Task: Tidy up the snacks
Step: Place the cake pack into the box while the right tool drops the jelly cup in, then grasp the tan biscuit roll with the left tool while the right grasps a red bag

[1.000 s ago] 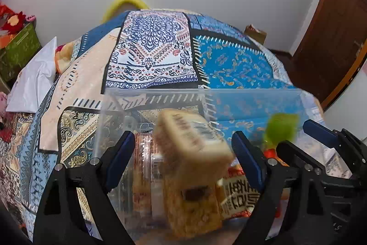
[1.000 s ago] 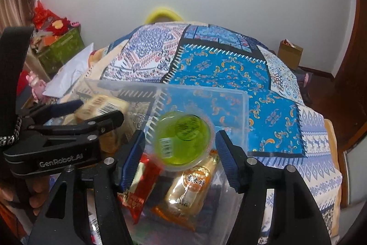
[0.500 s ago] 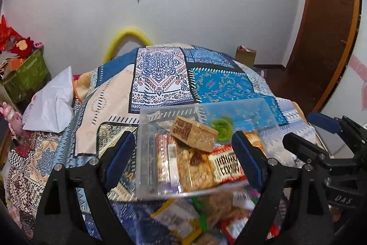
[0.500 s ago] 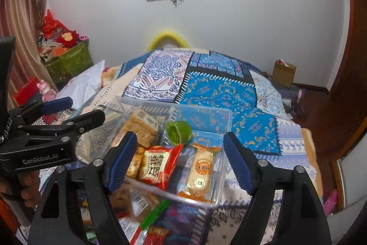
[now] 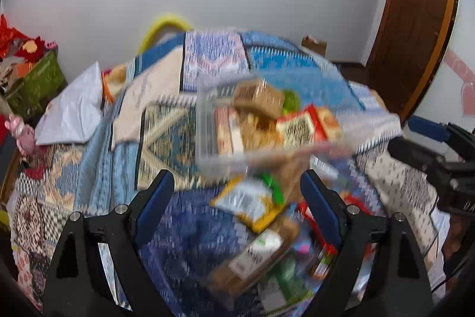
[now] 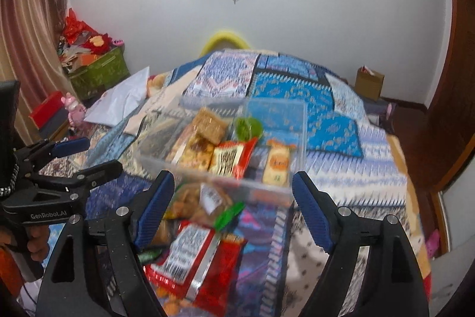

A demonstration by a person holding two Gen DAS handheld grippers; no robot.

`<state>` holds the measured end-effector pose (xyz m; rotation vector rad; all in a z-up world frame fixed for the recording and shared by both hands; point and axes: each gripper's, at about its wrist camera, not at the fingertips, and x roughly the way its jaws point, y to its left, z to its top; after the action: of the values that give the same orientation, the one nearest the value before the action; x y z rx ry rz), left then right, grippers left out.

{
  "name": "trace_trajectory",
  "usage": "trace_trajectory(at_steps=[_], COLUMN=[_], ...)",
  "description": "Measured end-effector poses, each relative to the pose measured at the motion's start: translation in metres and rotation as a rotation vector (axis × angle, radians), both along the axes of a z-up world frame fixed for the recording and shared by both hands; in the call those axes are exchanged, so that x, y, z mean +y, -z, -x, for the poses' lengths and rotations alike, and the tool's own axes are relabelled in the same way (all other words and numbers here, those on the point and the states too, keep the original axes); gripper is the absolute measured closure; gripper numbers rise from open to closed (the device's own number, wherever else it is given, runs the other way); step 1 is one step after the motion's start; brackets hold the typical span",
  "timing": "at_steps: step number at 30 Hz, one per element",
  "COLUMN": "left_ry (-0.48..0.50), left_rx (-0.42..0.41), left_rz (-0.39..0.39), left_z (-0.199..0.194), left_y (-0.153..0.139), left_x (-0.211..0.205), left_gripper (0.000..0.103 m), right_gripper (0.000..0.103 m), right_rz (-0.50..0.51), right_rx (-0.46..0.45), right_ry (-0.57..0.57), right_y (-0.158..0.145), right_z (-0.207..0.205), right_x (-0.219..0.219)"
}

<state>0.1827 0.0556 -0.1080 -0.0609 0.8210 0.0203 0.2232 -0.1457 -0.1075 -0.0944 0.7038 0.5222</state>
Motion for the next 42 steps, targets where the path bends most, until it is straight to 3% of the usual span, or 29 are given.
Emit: trace_trajectory(at_steps=[9, 15, 26, 31, 34, 42], left_ry=[0.020, 0.054, 0.104, 0.124, 0.136, 0.155], left_rx=[0.101, 0.128, 0.181, 0.174, 0.165, 0.168], left_rz=[0.030, 0.051, 0.091, 0.066, 0.066, 0.091], left_z=[0.025, 0.029, 0.016, 0.010, 0.010, 0.020], left_y=[0.054, 0.071, 0.094, 0.100, 0.102, 0.094], left_x=[0.003, -0.002, -0.015, -0.025, -0.026, -0.022], left_gripper=[0.016, 0.016, 0.028, 0.029, 0.034, 0.058], right_gripper=[0.024, 0.024, 0.024, 0.024, 0.035, 0.037], right_rz=[0.013, 0.061, 0.055, 0.012, -0.001, 0.014], right_rx=[0.144, 0.207, 0.255, 0.296, 0.297, 0.243], right_ry=[-0.033, -0.058, -0.067, -0.076, -0.089, -0.085], right_y=[0.047, 0.072, 0.084, 0.093, 0.094, 0.084], right_z=[0.011, 0.014, 0.010, 0.007, 0.008, 0.018], right_x=[0.012, 0.026, 0.013, 0.011, 0.012, 0.009])
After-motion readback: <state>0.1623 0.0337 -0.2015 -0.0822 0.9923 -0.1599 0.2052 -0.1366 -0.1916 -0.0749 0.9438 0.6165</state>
